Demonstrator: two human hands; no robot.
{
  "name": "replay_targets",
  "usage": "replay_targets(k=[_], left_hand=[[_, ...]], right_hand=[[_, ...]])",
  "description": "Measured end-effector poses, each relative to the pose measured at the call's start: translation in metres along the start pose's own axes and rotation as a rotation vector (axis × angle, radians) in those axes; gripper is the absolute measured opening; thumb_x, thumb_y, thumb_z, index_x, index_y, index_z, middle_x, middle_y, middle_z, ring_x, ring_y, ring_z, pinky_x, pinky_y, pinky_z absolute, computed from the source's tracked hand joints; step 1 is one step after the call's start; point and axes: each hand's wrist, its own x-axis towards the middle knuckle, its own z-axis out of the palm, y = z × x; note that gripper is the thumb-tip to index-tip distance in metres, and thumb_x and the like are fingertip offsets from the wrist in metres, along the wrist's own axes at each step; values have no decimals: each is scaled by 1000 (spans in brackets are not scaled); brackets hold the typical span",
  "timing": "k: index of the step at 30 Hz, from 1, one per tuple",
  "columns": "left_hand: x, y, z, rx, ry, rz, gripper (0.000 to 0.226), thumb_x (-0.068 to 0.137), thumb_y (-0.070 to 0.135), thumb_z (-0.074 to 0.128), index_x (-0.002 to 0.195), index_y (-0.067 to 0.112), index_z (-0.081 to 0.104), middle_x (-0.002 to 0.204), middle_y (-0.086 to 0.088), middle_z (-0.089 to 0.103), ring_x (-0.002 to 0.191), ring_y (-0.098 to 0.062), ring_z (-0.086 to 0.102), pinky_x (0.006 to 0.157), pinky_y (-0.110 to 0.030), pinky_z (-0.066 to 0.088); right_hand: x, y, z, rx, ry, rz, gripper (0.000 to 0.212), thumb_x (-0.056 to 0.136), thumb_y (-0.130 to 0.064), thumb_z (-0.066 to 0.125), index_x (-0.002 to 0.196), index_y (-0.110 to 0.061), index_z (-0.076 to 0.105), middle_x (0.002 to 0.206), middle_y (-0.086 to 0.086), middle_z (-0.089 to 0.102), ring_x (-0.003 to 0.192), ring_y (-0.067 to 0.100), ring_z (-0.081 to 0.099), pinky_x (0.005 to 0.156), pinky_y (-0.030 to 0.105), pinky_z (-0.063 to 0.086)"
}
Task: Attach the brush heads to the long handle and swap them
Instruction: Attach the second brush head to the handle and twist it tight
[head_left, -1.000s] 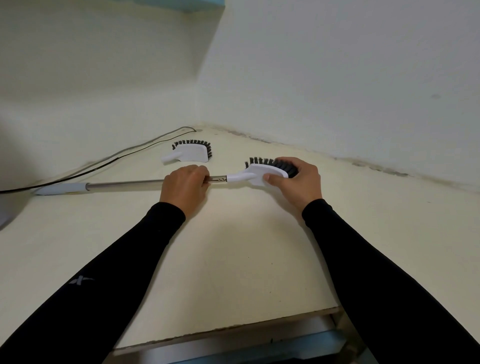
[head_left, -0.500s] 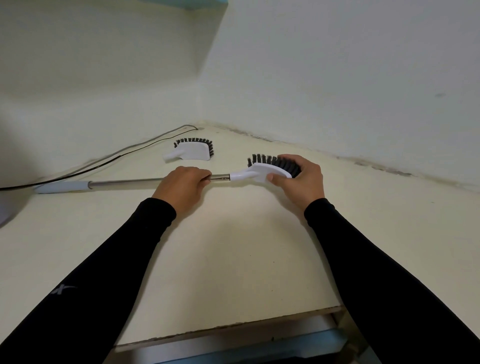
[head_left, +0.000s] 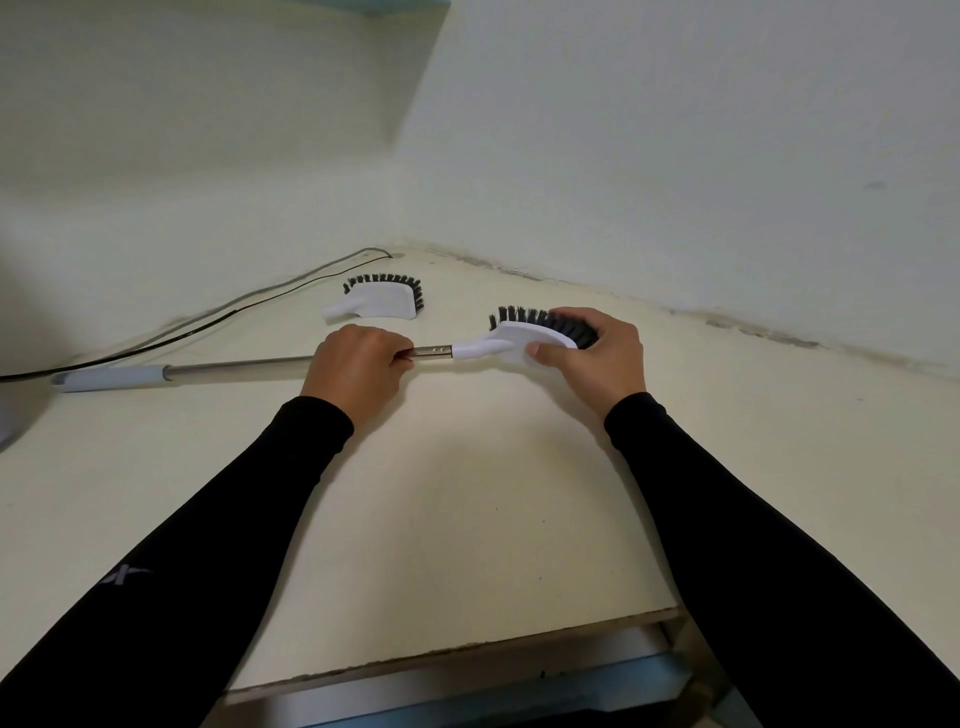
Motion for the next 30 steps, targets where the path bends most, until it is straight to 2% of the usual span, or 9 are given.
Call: replay_targets(k=[8,14,17,19,22,24,26,27,30], left_hand=[[2,3,6,2,56,-55,6,85,20,67,83,18,72,75,-4,69,74,-32,62,61,-36,46],[2,1,6,-123,-31,-76,8,82,15,70,89,17,68,84,-1,68,83,-28,62,71,-37,48],[0,-3,6,-124,-52,-19,22,88,18,65,110,15,68,103,-4,72,98,-29,64,85,-42,49],[0,-3,6,-67,-103,33,26,94,21,56,119,16,63,109,-4,71,104,-30,62,93,-49,46],[2,-1,6,10,-161,54,16,98,19,45,101,17,60,93,-1,67,93,-28,58,98,-51,40],[2,1,5,24,-170,51,19,98,17,43,87,16,58,79,-2,64,77,-30,54,89,-45,42],[1,1,3,16,-144,44,21,97,16,45,78,15,56,69,-3,61,68,-32,50,64,-37,37],[1,1,2,9,-131,40,21,96,17,47,77,15,56,67,-3,60,67,-32,50,58,-36,33],[1,2,0,-9,-97,33,18,93,17,54,76,16,60,65,-4,60,66,-32,51,55,-38,41]], right_hand=[[-1,-2,0,-15,-5,-5,39,65,-20,93,98,-35,79,83,-23,75,71,-11,66,65,5,46],[-1,2,-1,-26,-12,-20,44,68,-16,93,110,-25,80,92,-19,75,78,-7,67,74,9,49],[-1,1,0,-15,-7,-39,44,69,-14,92,109,-28,78,94,-20,74,77,-12,65,70,4,47],[0,1,-1,-10,1,-46,46,70,-13,92,111,-28,78,98,-17,75,84,-7,68,72,6,48],[-1,0,-1,-9,-1,-51,50,70,-11,92,116,-26,78,100,-17,75,89,-3,68,74,7,48],[-2,1,-1,-11,-6,-50,49,70,-11,92,114,-27,78,98,-19,75,85,-7,67,72,5,47],[-2,1,0,-4,-2,-43,46,68,-11,92,109,-28,79,95,-20,75,79,-10,67,70,5,47],[-2,1,-1,0,0,-38,45,68,-12,92,108,-28,79,95,-19,76,79,-9,67,70,5,48],[-1,0,-1,16,4,-23,43,66,-14,93,104,-30,80,91,-19,77,80,-5,70,70,8,49]])
